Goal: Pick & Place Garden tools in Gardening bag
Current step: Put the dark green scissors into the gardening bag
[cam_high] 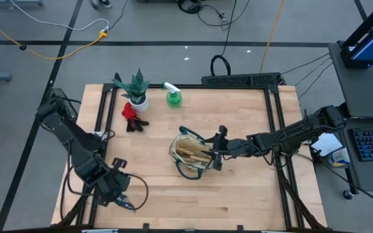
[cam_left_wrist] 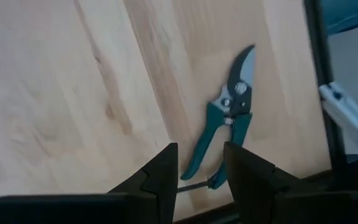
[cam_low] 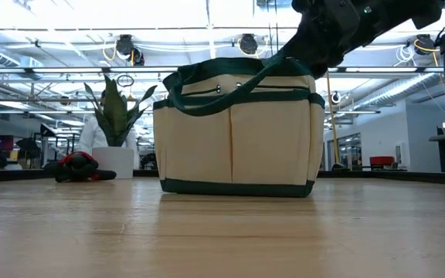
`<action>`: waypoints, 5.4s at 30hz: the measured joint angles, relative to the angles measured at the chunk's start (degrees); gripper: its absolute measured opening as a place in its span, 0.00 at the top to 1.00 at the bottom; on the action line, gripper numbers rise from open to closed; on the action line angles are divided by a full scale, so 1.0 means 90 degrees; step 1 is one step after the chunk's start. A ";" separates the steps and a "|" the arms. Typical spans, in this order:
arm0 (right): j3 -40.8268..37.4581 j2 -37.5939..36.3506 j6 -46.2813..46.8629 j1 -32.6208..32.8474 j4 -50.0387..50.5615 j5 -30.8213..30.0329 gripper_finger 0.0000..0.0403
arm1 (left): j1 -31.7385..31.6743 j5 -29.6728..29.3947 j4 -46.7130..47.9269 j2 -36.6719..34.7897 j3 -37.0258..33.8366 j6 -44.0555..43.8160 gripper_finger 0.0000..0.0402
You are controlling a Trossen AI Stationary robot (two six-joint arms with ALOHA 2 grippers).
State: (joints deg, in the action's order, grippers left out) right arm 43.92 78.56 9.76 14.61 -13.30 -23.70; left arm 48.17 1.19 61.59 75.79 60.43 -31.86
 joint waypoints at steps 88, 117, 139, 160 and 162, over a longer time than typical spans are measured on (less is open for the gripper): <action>0.0004 0.0000 -0.0001 -0.0002 -0.0354 -0.0019 0.51 | -0.0187 -0.3978 -0.5333 -0.0002 -0.2857 0.2576 0.87; 0.0003 0.0000 -0.0002 0.0000 -0.0347 -0.0015 0.51 | -0.1782 -0.3583 -1.0392 -0.0005 -0.2827 0.6732 0.88; 0.0005 -0.0002 -0.0002 0.0000 -0.0345 -0.0012 0.51 | -0.2652 -0.2965 -1.0337 -0.0005 -0.1549 0.7832 0.85; 0.0002 -0.0002 -0.0012 0.0000 -0.0303 -0.0010 0.51 | -0.3870 -0.1786 -0.9580 -0.0002 -0.1249 0.7374 0.85; 0.0002 -0.0002 -0.0017 0.0000 -0.0301 -0.0010 0.51 | -0.3906 -0.1819 -0.9323 -0.0002 -0.1249 0.7296 0.85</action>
State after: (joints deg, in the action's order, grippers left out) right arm 43.94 78.54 9.61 14.61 -16.01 -23.79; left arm 13.01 -15.19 -22.32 75.77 49.19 33.80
